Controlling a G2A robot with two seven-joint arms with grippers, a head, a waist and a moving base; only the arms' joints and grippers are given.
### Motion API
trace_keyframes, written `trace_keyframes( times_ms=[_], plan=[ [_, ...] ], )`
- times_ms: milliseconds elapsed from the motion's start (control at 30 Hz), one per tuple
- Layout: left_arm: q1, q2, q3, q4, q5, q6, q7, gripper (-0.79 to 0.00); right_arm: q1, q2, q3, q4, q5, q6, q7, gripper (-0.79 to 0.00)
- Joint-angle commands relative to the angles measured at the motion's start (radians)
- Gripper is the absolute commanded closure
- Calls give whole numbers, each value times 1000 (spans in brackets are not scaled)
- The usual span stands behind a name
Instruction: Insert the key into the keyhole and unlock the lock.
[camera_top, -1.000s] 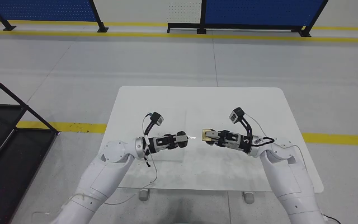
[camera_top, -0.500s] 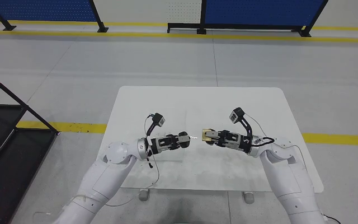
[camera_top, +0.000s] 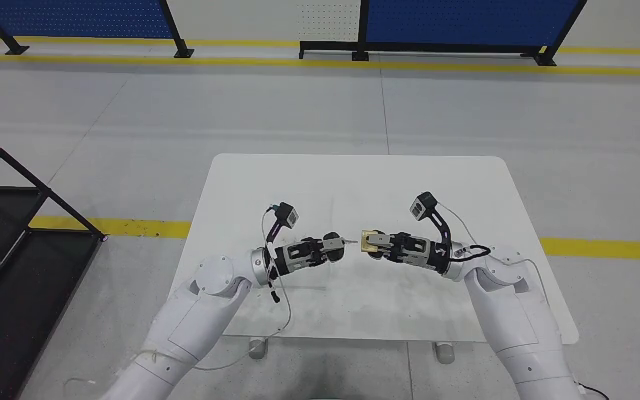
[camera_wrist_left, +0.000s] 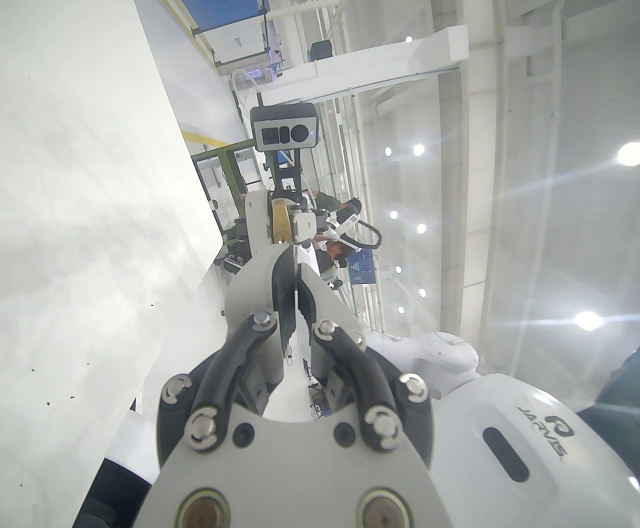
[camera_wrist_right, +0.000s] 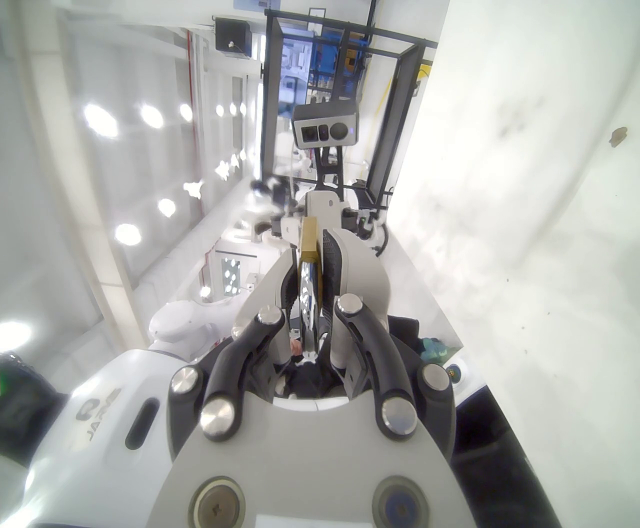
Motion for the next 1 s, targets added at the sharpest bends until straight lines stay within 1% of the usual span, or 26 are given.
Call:
trace_keyframes(
  times_ms=[0, 267, 967],
  plan=[
    [-1, 0, 1, -1, -2, 8, -1, 0, 0, 0, 0, 0, 0, 0, 0, 0],
    [-9, -2, 6, 18, -6, 21, -3, 0, 0, 0, 0, 0, 0, 0, 0, 0],
    [-28, -9, 21, 23, -4, 29, -1, 0, 0, 0, 0, 0, 0, 0, 0, 0]
  ],
)
